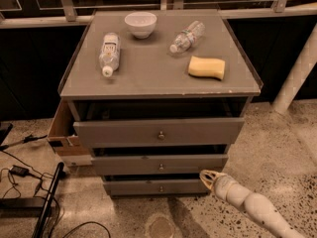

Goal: Close middle drawer

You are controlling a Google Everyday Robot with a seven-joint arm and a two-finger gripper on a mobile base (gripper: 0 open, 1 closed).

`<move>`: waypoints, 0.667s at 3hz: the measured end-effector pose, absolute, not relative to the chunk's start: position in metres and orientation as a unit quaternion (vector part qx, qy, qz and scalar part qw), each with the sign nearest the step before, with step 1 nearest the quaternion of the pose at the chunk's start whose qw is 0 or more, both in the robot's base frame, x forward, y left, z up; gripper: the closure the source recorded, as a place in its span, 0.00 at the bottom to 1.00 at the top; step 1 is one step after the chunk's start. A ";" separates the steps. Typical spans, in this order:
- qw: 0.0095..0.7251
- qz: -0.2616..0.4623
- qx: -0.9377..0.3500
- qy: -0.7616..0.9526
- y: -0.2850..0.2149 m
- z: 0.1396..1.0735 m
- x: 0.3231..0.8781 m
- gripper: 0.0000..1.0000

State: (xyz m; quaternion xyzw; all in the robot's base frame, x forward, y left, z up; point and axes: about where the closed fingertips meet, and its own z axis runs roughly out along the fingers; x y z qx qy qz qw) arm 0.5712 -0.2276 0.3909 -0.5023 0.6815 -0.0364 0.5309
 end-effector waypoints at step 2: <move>0.504 0.041 -0.507 0.698 -0.269 0.432 0.553 1.00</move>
Offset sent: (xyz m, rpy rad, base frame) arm -0.1093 -0.0435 0.0757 0.2688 0.5322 0.5367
